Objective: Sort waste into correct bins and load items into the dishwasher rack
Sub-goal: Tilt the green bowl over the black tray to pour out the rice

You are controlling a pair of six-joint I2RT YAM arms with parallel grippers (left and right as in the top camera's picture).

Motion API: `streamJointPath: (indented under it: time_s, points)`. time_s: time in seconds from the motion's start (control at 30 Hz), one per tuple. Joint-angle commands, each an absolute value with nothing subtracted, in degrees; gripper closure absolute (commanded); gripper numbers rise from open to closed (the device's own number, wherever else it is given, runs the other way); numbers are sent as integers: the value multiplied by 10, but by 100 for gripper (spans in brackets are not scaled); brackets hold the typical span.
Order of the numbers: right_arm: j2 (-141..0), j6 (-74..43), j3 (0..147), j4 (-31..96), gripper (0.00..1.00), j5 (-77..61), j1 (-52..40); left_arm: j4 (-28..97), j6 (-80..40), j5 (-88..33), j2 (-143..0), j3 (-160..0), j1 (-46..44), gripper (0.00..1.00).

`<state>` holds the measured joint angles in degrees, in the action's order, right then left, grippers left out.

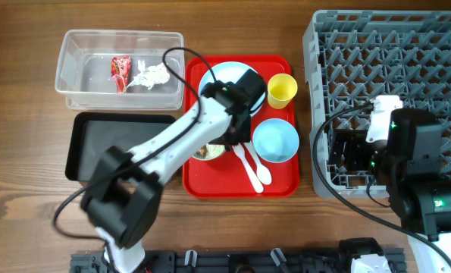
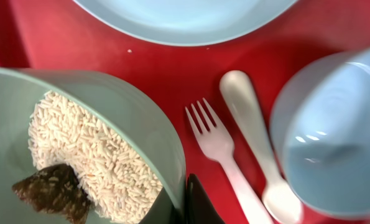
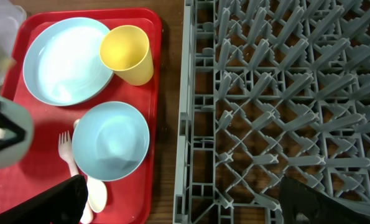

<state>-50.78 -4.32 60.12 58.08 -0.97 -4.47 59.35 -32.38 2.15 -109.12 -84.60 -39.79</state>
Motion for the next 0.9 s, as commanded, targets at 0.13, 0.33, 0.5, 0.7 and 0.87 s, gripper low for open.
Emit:
streamJointPath:
  time_s: [0.13, 0.33, 0.5, 0.7, 0.87]
  points:
    - [-509, -45, 612, 582, 0, 3, -46, 658, -272, -19, -972, -851, -304, 96]
    - [-509, -45, 612, 582, 0, 3, -46, 654, -157, -192, -966, -825, -160, 96]
    - [-509, -45, 612, 583, 0, 3, -46, 618, -56, -364, -966, -750, -23, 96]
    - [-509, -45, 612, 584, 0, 3, -46, 594, 96, -606, -967, -645, 146, 96]
    - [-509, -45, 612, 584, 0, 3, -46, 593, 179, -749, -967, -573, 263, 96]
